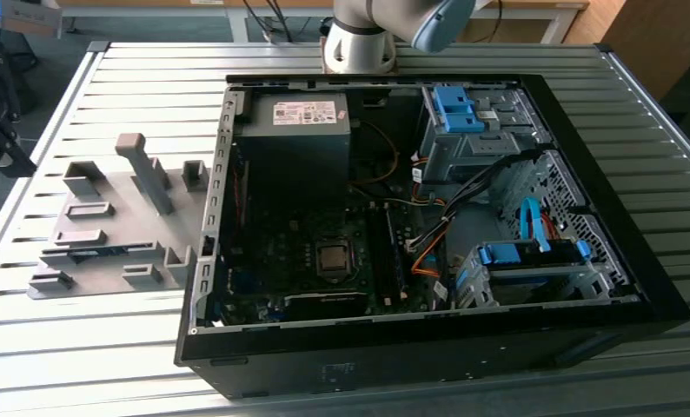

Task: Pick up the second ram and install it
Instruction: 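Pick up the second ram and move it above second insertion slot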

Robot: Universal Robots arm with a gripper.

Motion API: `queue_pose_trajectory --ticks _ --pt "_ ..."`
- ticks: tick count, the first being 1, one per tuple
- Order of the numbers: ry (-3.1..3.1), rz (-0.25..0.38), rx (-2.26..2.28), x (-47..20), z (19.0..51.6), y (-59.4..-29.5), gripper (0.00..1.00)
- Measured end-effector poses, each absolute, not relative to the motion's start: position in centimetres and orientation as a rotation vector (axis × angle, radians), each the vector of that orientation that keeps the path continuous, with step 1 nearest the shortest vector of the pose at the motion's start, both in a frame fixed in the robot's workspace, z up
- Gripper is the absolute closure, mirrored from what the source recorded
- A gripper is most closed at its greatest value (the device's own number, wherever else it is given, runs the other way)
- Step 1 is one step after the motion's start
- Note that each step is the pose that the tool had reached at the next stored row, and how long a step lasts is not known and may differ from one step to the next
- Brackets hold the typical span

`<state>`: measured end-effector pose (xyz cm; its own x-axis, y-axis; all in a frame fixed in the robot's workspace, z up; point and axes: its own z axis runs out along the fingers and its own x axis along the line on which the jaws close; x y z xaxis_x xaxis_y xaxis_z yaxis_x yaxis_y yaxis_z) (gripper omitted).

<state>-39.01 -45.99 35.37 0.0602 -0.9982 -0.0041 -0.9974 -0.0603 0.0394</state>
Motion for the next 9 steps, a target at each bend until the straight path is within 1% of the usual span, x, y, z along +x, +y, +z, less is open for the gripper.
queue_pose_trajectory --ticks 1,3,4,5,9 --pt "-2.136 -0.047 2.268 -39.01 35.37 -46.00 0.89" --pt "-2.136 -0.047 2.268 -39.01 35.36 -45.99 0.77" --pt "-2.136 -0.047 2.268 -39.02 35.32 -46.01 0.77" --pt "-2.139 -0.049 2.270 -39.03 35.25 -46.06 0.70" --pt "-2.173 -0.062 2.252 -39.02 34.96 -46.08 0.70"
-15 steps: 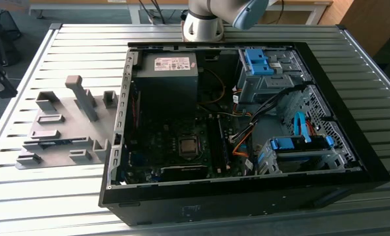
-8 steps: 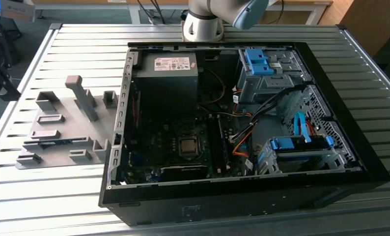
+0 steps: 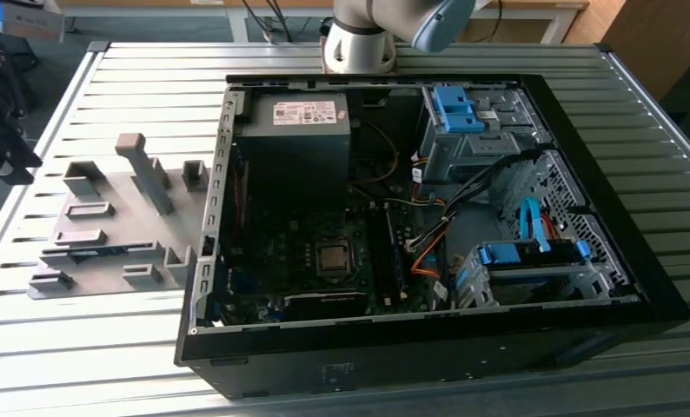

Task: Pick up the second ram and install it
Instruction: 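Pick up the second ram and move it above second insertion slot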

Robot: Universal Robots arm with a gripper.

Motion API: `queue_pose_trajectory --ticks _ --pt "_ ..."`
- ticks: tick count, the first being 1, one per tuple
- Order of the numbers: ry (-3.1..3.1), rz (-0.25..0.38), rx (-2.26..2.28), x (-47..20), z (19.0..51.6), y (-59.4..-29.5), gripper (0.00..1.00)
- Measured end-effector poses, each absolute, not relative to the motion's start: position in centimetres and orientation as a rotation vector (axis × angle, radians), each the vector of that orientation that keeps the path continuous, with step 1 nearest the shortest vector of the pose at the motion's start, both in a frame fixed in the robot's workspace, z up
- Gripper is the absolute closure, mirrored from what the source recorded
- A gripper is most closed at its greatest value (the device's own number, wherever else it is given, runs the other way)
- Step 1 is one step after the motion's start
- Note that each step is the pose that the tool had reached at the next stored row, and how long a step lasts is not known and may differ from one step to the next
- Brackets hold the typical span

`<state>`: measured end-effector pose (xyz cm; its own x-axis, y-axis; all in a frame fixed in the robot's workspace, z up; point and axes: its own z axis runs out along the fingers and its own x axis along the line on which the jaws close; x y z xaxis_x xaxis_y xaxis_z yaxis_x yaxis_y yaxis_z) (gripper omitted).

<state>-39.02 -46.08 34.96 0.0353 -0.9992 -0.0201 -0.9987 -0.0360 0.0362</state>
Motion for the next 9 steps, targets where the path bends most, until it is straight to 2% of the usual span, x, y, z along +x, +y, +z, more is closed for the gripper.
queue_pose_trajectory --ticks 9 --pt "-2.242 -0.066 2.188 -39.0 33.5 -46.1 0.70"
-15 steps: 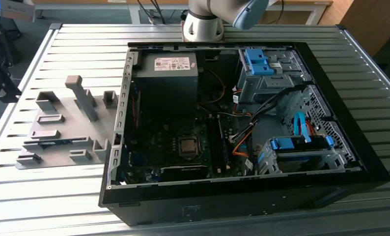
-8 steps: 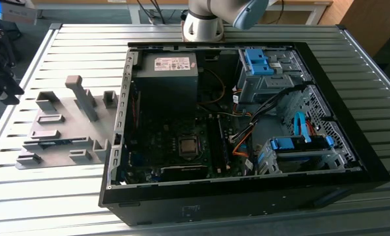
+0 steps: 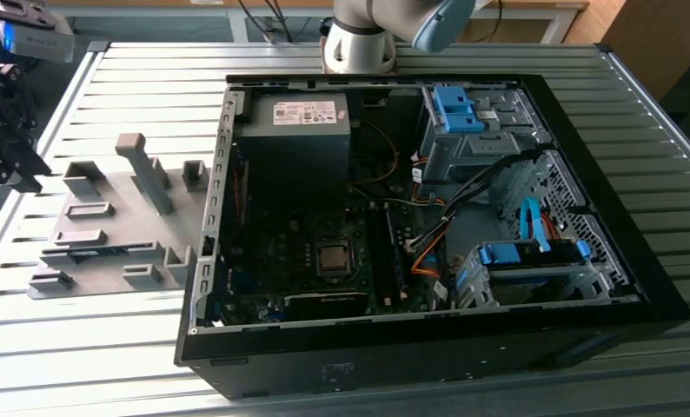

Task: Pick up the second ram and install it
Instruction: 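Pick up the second ram and move it above second insertion slot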

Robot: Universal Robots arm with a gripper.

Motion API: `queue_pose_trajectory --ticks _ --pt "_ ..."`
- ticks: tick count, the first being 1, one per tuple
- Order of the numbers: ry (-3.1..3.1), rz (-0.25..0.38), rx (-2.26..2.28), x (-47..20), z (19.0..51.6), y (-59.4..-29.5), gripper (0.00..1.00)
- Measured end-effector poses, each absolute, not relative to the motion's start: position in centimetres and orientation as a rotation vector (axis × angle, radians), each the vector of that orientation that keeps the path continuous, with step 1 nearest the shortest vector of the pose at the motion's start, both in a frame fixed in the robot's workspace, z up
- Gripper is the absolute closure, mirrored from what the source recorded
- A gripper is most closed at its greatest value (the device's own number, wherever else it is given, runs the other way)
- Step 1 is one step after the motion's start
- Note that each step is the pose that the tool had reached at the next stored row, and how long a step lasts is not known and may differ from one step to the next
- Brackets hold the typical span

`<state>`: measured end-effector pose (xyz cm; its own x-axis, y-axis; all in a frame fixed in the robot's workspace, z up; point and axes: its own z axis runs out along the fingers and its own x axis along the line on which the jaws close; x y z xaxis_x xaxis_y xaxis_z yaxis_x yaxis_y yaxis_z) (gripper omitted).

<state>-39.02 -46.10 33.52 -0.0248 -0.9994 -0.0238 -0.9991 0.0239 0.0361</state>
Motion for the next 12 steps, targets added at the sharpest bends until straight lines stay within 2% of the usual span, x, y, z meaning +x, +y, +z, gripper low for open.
queue_pose_trajectory --ticks 12 --pt "-2.242 -0.067 2.188 -39.02 32.99 -46.10 0.70"
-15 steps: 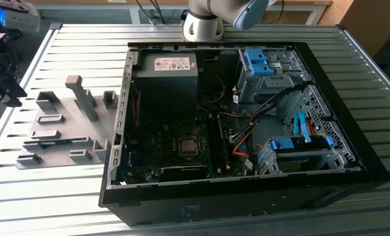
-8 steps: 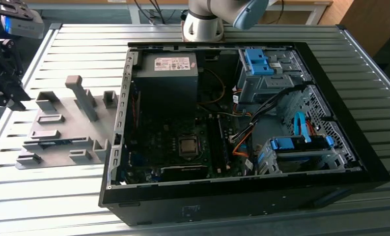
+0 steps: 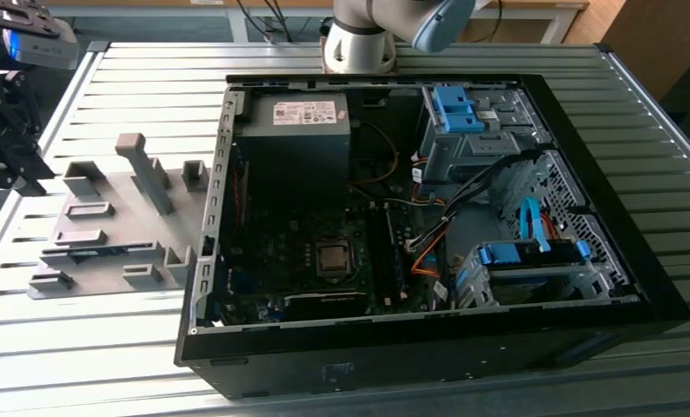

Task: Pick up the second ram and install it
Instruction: 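Pick up the second ram and move it above second insertion slot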

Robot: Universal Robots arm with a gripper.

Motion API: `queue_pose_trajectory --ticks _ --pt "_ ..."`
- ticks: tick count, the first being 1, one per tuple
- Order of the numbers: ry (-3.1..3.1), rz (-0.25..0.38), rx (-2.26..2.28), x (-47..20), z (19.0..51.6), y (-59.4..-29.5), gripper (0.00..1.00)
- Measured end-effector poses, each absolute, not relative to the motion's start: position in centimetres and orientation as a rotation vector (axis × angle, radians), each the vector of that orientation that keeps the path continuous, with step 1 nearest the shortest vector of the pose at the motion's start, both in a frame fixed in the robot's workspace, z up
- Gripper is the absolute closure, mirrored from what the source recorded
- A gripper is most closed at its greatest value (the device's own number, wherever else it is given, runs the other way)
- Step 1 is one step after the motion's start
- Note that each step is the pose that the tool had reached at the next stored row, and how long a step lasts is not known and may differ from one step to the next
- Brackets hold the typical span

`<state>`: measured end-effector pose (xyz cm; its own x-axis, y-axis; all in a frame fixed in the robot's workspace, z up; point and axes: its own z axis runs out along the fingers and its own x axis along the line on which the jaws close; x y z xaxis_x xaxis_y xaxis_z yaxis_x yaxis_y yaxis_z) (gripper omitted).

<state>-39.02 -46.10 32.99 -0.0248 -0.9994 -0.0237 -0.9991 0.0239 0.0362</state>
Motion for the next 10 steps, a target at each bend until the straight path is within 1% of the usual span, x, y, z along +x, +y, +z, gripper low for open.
queue_pose_trajectory --ticks 6,7,10 --pt "-2.242 -0.066 2.188 -39.02 32.95 -46.10 0.69" --pt "-2.242 -0.067 2.188 -39.02 32.93 -46.10 0.63" --pt "-2.242 -0.066 2.188 -39.02 32.84 -46.10 0.63"
